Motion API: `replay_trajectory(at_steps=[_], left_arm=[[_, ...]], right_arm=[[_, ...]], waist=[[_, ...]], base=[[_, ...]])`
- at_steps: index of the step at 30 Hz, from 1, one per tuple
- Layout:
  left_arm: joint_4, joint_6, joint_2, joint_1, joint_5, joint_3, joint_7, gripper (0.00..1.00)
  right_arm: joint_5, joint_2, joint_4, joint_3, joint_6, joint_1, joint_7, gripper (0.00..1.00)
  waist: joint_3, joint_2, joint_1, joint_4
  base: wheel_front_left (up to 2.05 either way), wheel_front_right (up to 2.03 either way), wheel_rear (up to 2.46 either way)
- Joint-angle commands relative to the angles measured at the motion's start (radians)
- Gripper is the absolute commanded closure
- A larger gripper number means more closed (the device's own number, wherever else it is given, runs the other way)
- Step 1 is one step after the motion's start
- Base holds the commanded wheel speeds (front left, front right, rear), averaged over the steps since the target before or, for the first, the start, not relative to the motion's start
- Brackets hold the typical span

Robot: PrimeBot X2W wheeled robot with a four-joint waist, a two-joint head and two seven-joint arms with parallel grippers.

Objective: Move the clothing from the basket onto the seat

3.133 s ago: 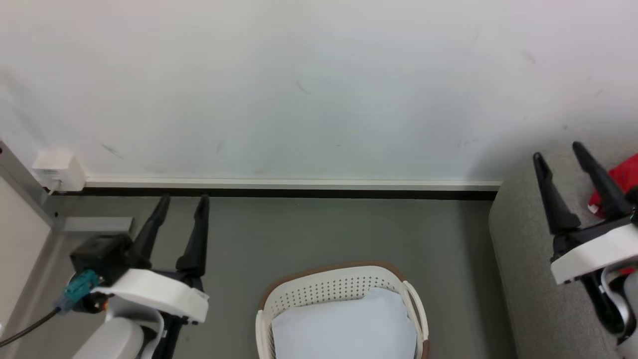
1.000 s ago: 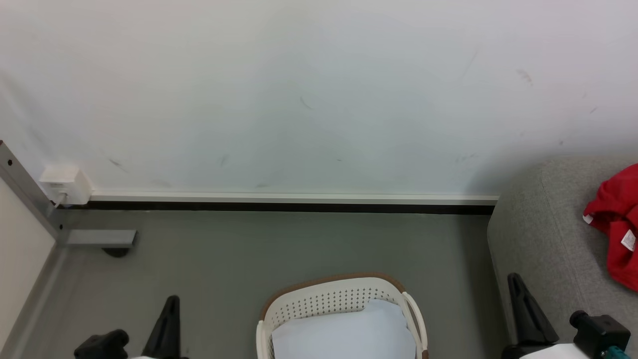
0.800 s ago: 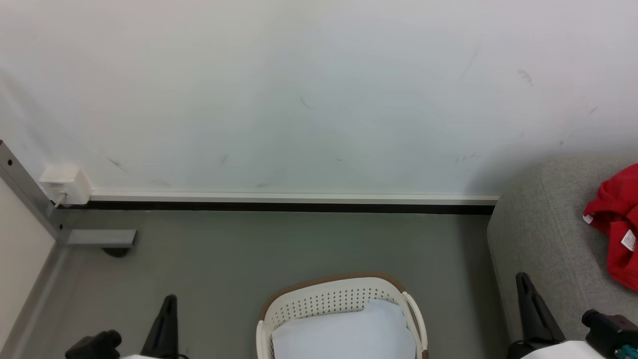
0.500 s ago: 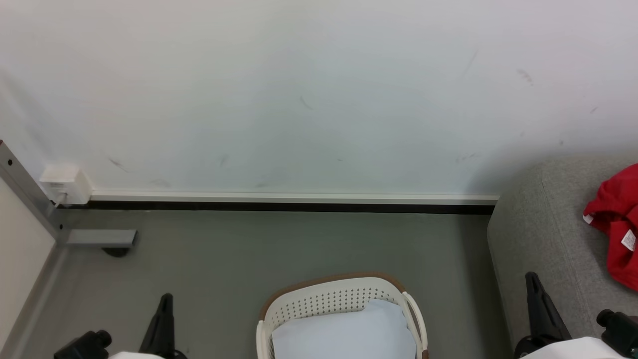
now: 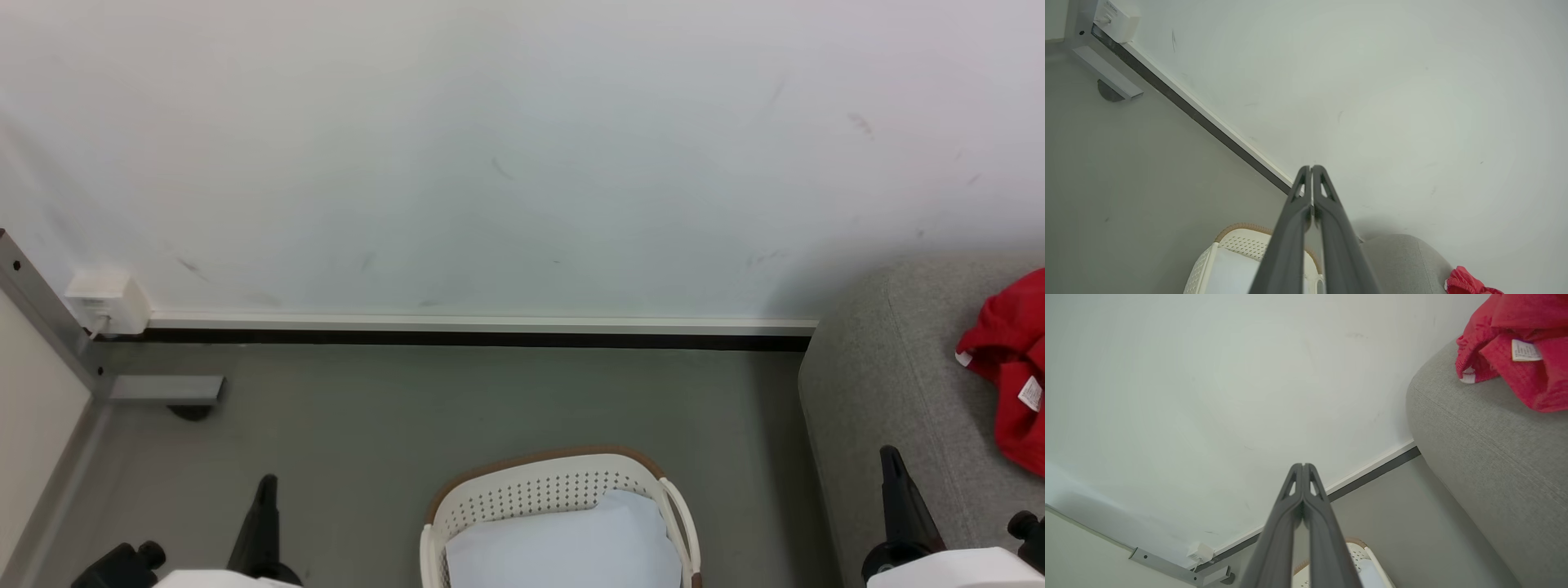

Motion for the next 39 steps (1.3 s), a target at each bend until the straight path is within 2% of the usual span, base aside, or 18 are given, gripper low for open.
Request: replay_trajectory(at_steps=[1, 39], left_arm=[[-0.015, -0.005, 0.002, -0.024, -0.027, 0.008, 0.005, 1.00], [-0.029, -0.022, -0.011, -0.044, -0.431, 0.050, 0.119, 1.00]], right_arm=[[0.028, -0.003, -0.017, -0.007, -0.001, -0.022, 0.007, 1.00], [0.421, 0.005, -0.032, -0.081, -0.001, -0.027, 0.118, 1.00]], waist=[[0.000, 0.0000, 0.0000, 0.000], [0.002, 0.0000, 0.0000, 0.002]], base=[[0.00, 0.00, 0.00], [0.00, 0.00, 0.00]])
